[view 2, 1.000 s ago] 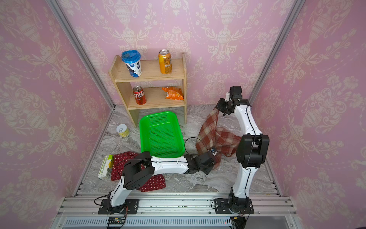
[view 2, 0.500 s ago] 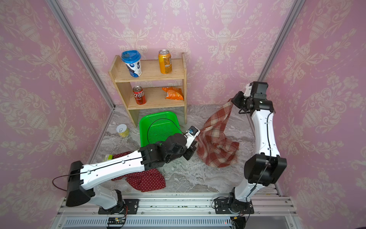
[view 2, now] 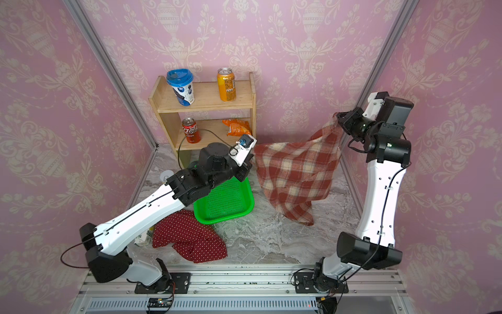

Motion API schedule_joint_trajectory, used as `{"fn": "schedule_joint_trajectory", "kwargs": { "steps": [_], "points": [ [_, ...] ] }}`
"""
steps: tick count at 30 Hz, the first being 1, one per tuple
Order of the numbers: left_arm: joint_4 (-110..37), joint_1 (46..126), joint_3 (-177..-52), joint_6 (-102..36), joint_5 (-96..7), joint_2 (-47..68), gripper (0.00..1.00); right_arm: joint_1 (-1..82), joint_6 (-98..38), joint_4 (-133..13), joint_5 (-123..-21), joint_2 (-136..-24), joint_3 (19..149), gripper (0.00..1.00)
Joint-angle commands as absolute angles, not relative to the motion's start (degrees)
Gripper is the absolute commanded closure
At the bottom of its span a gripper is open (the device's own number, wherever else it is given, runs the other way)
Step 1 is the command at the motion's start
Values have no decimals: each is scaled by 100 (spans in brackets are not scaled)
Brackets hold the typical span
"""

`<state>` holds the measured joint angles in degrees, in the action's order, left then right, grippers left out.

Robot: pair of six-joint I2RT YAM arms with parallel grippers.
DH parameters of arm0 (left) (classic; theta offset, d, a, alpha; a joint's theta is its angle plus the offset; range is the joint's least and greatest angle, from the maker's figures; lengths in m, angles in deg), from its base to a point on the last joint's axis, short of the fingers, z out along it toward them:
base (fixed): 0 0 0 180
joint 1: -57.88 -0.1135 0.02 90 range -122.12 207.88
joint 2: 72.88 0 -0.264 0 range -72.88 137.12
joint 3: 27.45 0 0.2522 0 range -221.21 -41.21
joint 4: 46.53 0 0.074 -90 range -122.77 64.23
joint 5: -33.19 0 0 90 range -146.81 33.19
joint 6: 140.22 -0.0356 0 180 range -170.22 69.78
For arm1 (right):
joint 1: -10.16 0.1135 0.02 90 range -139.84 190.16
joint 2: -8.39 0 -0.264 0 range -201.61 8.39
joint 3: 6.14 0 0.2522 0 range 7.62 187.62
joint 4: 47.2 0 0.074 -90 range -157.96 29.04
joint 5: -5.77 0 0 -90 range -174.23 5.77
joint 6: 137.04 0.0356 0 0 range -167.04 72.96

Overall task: Roll up the skirts
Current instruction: Flatten out the skirt at the center of the board.

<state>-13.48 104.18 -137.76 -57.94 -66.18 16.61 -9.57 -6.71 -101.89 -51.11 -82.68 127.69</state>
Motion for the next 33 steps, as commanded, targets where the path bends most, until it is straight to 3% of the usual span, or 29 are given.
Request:
{"fn": "schedule_joint_trajectory", "kwargs": {
  "steps": [1,3,7,10,13,16,19,21,28,33],
  "points": [
    [-1620,10021,-14931,-6286,-6546,2333,100,-932,389,-8790,-4485,-8955,13368,100],
    [-1209,9927,-16157,-6680,-6599,2962,100,-927,723,-8464,-4155,-9555,14352,100],
    [28,9893,-19039,-7178,-6358,4170,100,-1090,1134,-9121,-4071,-10979,17323,100],
    [-222,9905,-18615,-7152,-5966,3806,100,-1477,1727,-9018,-3882,-11314,18067,100],
    [374,10117,-18265,-7018,-5796,3608,100,-1588,521,-10424,-4040,-10892,17782,100],
    [40,10594,-16444,-7018,-5873,2912,100,-1465,-902,-11502,-4467,-9774,15955,100],
    [-1298,11204,-13850,-6970,-5926,2040,100,-1614,-939,-10226,-5025,-7768,12090,100],
    [-1630,11519,-12955,-6605,-5884,1817,100,-1906,-836,-9789,-5155,-6866,10274,100],
    [-2266,12724,-10876,-5689,-5781,1609,100,-2277,-937,-9331,-5989,-4368,5769,100],
    [-2381,13408,-10355,-5288,-5745,1803,100,-2974,-1040,-9458,-5896,-3437,4211,100]
  ]
}}
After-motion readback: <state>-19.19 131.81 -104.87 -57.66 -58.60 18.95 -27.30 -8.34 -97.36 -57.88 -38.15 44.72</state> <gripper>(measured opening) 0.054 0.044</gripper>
